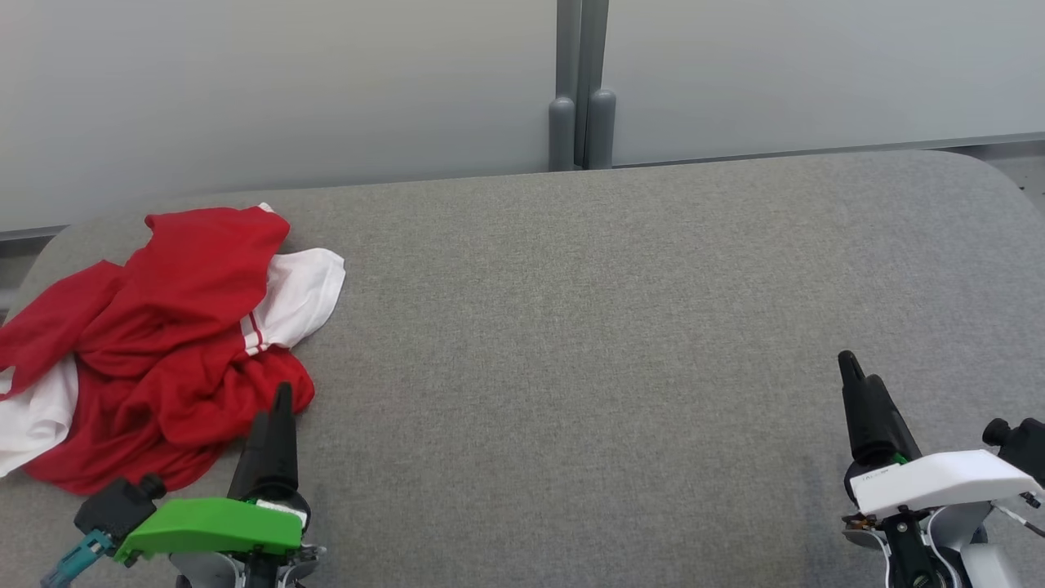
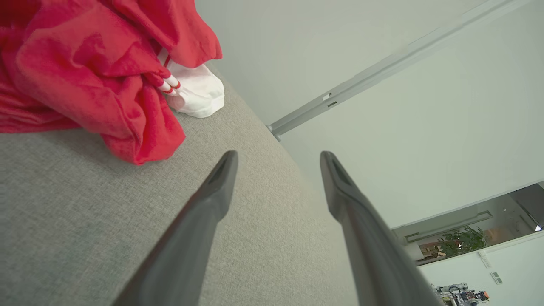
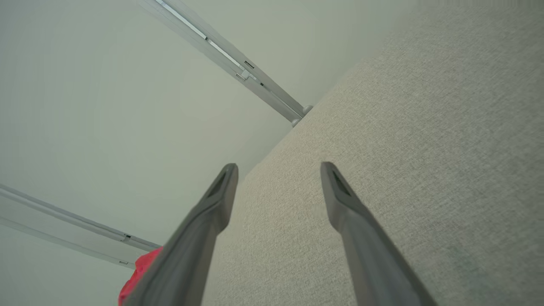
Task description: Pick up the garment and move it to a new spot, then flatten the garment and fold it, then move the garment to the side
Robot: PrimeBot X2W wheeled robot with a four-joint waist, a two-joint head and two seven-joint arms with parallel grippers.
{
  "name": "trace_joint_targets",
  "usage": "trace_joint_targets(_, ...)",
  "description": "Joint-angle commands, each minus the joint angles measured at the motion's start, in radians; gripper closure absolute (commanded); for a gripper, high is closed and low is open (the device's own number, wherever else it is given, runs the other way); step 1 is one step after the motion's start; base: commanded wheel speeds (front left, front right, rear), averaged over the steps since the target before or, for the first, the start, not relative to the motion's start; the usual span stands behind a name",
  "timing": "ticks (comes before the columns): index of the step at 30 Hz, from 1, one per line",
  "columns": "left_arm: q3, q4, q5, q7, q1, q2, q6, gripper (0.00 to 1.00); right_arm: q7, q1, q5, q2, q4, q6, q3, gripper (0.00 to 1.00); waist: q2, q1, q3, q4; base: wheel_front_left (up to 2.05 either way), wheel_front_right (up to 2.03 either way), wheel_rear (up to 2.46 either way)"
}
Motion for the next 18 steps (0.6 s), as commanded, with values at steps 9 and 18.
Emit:
trace_joint_targets(9,-0.039,-0.020,0.193,-0.036,-0.006,0.040,-0.003,0.00,-0.039,0.004,-0.186,-0.026,-0.019,0.002,0.026,0.00,0.0038,0.0000,0.002,-0.003,0.00,0.00,0.00)
trace_joint_targets(18,-0.067,-0.022,0.354,-0.065,0.005,0.064,-0.004,0.00,-0.068,0.015,-0.318,-0.039,-0.018,0.002,0.041,0.00,0.0046,0.0000,0.002,-0.006,0.00,0.00,0.00)
